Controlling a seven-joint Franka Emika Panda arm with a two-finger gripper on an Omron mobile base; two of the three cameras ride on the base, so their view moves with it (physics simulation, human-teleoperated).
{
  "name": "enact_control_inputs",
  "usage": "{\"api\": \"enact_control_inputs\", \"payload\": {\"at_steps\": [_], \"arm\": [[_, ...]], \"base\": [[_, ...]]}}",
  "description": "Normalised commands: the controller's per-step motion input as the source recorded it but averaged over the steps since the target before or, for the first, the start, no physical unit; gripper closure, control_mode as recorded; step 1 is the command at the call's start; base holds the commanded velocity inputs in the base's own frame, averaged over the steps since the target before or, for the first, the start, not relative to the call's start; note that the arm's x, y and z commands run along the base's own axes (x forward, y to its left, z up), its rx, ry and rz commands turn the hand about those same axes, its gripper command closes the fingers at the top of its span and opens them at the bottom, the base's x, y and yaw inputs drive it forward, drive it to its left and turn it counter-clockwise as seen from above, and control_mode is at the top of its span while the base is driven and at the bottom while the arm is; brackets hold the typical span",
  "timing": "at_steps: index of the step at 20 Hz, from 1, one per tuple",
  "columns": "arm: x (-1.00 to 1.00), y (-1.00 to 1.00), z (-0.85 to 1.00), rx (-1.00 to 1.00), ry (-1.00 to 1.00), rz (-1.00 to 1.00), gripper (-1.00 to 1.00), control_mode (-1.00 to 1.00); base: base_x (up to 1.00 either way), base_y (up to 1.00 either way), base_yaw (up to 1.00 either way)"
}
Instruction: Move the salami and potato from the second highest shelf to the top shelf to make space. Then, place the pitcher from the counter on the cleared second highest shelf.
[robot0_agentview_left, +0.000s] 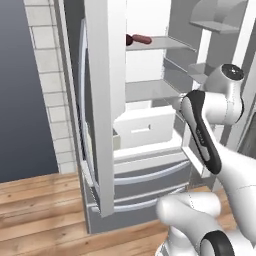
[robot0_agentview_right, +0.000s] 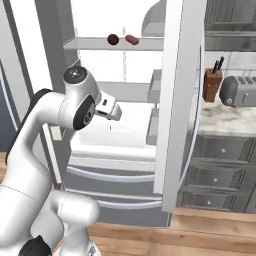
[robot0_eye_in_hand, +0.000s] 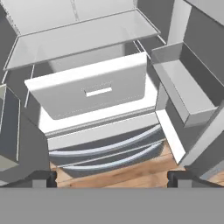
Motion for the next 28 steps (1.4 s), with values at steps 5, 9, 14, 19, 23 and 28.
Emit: {"api": "enact_control_inputs", "payload": {"at_steps": [5, 9, 14, 19, 23, 28], "arm": [[0.00, 0.00, 0.00, 0.00, 0.00, 0.00, -1.00, 1.00], [0.00, 0.00, 0.00, 0.00, 0.00, 0.00, -1.00, 1.00], [0.00, 0.00, 0.00, 0.00, 0.00, 0.00, -1.00, 1.00], [0.00, 0.00, 0.00, 0.00, 0.00, 0.00, -1.00, 1.00], [0.00, 0.00, 0.00, 0.00, 0.00, 0.00, -1.00, 1.00], [0.00, 0.00, 0.00, 0.00, 0.00, 0.00, -1.00, 1.00]], "base": [[-0.64, 0.00, -0.28], [-0.58, 0.01, -0.36], [-0.21, -0.03, -0.42], [0.12, -0.47, -0.35], [0.36, -0.68, -0.23], [0.47, -0.74, -0.03]]}}
